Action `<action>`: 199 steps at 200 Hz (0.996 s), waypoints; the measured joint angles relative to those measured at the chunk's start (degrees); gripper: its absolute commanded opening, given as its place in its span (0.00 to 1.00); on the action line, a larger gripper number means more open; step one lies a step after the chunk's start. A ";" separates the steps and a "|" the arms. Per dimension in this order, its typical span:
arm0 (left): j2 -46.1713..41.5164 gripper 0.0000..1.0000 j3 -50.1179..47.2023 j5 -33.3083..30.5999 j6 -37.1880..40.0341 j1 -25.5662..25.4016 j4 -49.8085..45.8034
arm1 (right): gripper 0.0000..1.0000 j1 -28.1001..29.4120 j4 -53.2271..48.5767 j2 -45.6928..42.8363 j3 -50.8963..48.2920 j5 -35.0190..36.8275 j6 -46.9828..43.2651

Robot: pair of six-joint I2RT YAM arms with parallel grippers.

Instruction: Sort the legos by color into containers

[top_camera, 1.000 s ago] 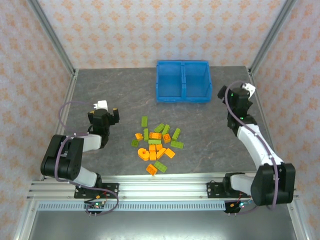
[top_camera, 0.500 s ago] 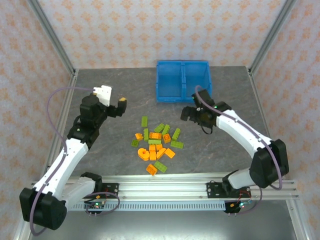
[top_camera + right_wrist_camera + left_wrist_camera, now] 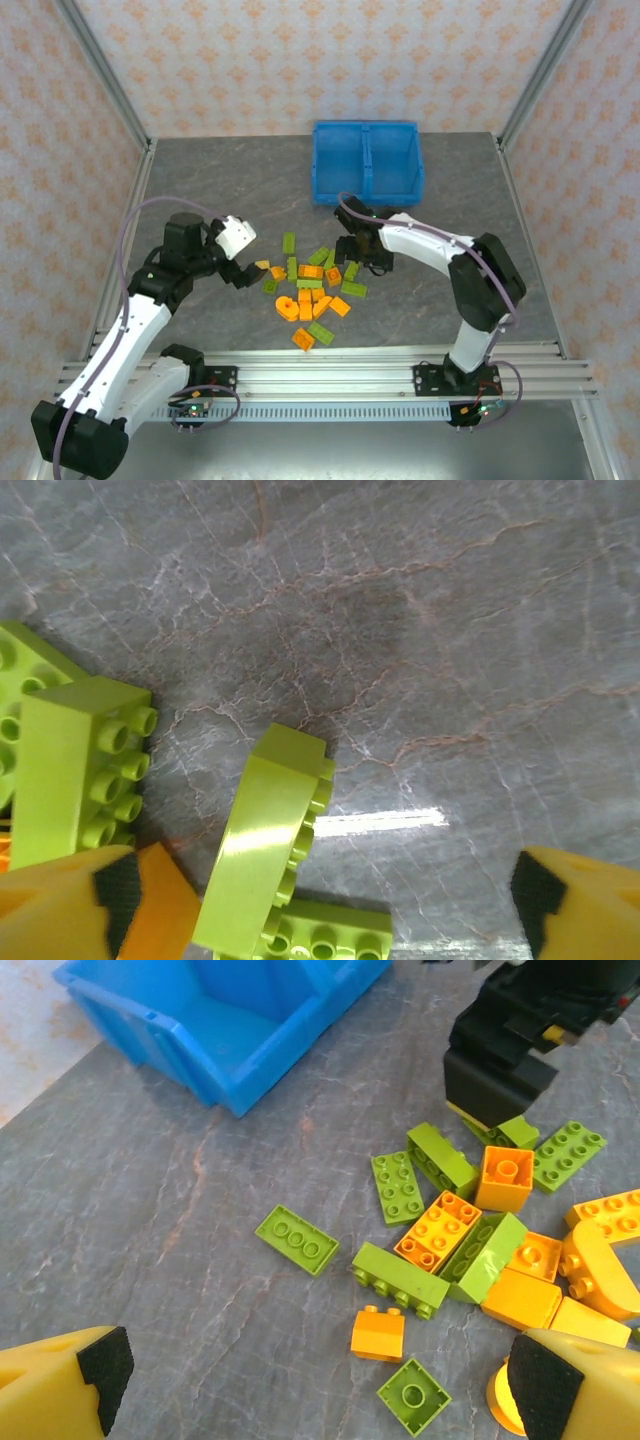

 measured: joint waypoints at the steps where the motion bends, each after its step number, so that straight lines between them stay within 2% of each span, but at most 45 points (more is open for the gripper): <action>1: 0.02 1.00 -0.04 0.09 0.13 0.00 0.02 | 0.79 0.02 0.00 0.07 0.04 0.02 0.15; 12: 0.11 1.00 -0.37 0.63 0.42 0.00 0.42 | 0.73 0.15 0.02 1.11 0.44 -0.09 0.98; 32: 0.11 1.00 -1.38 1.40 0.63 0.00 1.44 | 0.71 0.26 0.74 2.49 0.68 -0.63 2.91; 51: 0.17 1.00 -2.10 1.60 0.63 0.00 1.79 | 0.63 0.44 1.64 4.37 0.83 -0.74 4.50; 83: 0.39 1.00 -2.32 1.64 0.61 0.00 2.75 | 0.32 1.01 2.36 6.49 0.72 -0.28 6.99; 108: 0.39 1.00 -2.45 1.62 0.59 0.00 3.76 | 0.12 1.11 2.78 5.51 0.33 1.99 7.82; 134: 0.39 1.00 -2.95 1.62 0.42 0.00 4.83 | 0.11 1.11 2.25 1.05 0.39 7.06 7.85; 151: 0.37 1.00 -3.39 1.88 -0.35 0.00 6.29 | 0.12 1.11 0.20 -3.13 2.45 13.31 5.57; 175: 0.37 1.00 -4.22 2.80 -1.92 0.00 8.68 | 0.13 -0.04 0.11 -6.84 9.68 24.13 -3.56; 199: 0.39 1.00 -4.31 2.95 -2.95 0.00 10.12 | 0.13 -4.74 2.80 -4.68 19.56 30.60 -14.03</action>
